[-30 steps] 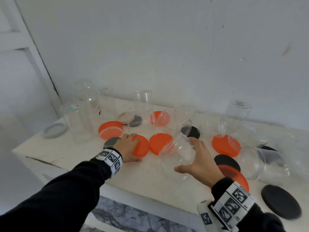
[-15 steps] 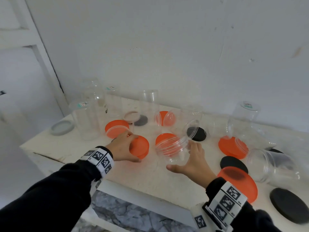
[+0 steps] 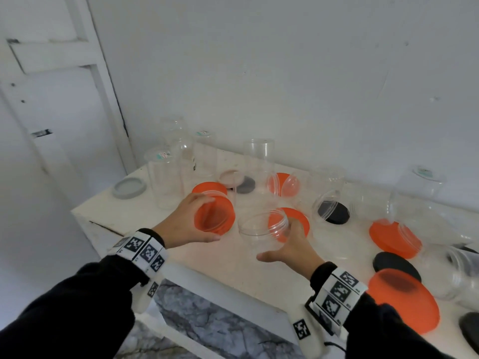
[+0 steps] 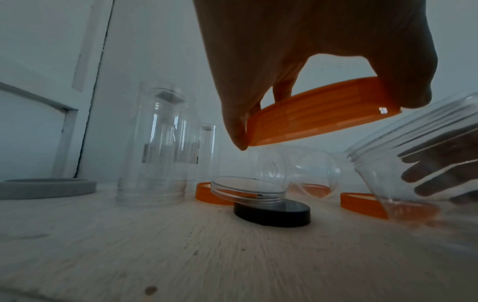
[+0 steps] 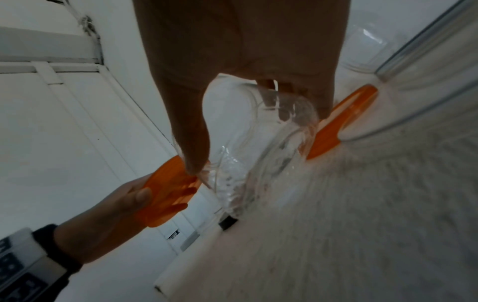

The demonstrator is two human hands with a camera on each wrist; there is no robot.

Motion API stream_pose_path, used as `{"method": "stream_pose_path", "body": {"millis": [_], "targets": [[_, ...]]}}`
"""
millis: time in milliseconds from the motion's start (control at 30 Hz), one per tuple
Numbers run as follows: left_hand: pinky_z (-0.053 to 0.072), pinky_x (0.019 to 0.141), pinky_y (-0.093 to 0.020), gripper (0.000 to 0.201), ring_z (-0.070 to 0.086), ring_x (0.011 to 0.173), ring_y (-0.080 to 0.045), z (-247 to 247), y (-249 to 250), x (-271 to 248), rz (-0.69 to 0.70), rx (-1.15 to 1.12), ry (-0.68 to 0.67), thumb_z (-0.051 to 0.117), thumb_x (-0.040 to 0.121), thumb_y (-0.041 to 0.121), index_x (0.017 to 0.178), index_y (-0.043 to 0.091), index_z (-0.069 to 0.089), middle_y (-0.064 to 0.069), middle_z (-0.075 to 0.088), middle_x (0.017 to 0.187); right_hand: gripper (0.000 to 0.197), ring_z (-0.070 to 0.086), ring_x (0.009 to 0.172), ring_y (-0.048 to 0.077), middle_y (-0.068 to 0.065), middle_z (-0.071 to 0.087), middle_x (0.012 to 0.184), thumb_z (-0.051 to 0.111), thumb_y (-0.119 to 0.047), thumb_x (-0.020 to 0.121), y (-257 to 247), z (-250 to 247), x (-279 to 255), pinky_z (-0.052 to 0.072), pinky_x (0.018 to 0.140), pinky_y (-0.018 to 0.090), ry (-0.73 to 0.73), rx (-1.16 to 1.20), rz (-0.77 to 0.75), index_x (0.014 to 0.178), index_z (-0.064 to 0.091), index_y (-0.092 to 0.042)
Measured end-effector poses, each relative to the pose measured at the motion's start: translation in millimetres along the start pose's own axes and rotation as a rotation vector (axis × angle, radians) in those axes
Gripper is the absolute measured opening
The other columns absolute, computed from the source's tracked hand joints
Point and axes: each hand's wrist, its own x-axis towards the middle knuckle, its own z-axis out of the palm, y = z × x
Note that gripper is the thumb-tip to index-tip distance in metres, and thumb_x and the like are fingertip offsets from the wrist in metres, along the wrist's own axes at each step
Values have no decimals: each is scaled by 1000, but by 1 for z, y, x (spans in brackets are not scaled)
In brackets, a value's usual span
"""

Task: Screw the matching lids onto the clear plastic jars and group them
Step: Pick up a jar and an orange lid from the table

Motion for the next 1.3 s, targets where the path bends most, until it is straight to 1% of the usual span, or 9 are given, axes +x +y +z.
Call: {"method": "stream_pose_path", "body": {"millis": [100, 167, 233, 333, 433, 667, 900, 1167, 1300], "targets": [[23, 96, -8, 95, 29, 118, 1, 1, -2, -2, 38, -21, 22, 66, 44, 66, 128, 33, 36, 23, 30, 125, 110, 37, 123, 17, 1, 35, 132, 89, -19, 56, 1, 6, 5, 36, 101, 28, -34, 54, 36, 139, 18, -12], [20, 90, 4, 88, 29, 115, 4, 3, 1, -3, 72, -42, 30, 67, 46, 64, 123, 35, 36, 35, 24, 122, 109, 36, 119, 13, -1, 34, 130, 87, -15, 60, 1, 8, 6, 35, 98, 25, -63, 104, 49, 140, 14, -12], [17, 91, 6, 84, 30, 118, 4, 5, 4, -2, 108, -70, 30, 68, 48, 62, 121, 35, 37, 32, 25, 127, 102, 36, 116, 10, -2, 36, 129, 85, -11, 62, 0, 10, 8, 37, 91, 20, -89, 138, 47, 139, 18, -11], [22, 106, -11, 87, 28, 130, -3, 13, 4, 3, 154, -70, 10, 71, 51, 62, 126, 28, 42, 11, 31, 140, 94, 41, 113, 11, -3, 41, 127, 86, -9, 60, -1, 13, 11, 38, 73, 10, -86, 127, 40, 135, 28, -13], [29, 110, -33, 94, 29, 130, -9, 20, 7, 8, 118, -37, -28, 71, 51, 66, 131, 27, 41, 7, 30, 141, 93, 44, 112, 11, -5, 43, 123, 87, -11, 58, -1, 17, 14, 37, 68, 9, -76, 129, 39, 133, 32, -14], [29, 109, -36, 101, 27, 130, -9, 33, 37, 21, 104, 10, -93, 70, 49, 69, 136, 29, 37, 9, 26, 144, 82, 51, 93, -1, -9, 50, 107, 87, -9, 58, -2, 16, 15, 40, 63, 10, -105, 125, 34, 118, 33, -19], [20, 104, -21, 89, 18, 133, -6, 48, 52, 36, 143, 87, -189, 81, 64, 42, 139, 26, 36, 9, 20, 146, 83, 52, 104, 19, 3, 51, 114, 92, -15, 50, 3, 11, 16, 48, 81, 28, -84, 69, 17, 112, 37, -17], [28, 109, -31, 100, 26, 127, -8, 64, 52, 37, 92, -50, -177, 85, 62, 34, 142, 21, 26, 5, 22, 145, 94, 45, 110, 13, -2, 43, 122, 88, -12, 58, 6, -1, 10, 39, 74, 13, -100, 82, 18, 130, 28, -16], [30, 101, -24, 119, 28, 124, -6, 73, 40, 28, -49, -298, -141, 88, 59, 20, 146, 22, 6, 7, 22, 136, 117, 37, 119, 12, 2, 29, 137, 88, -15, 59, -6, -16, 8, 37, 93, 22, -201, 25, -19, 145, 8, -16]]}}
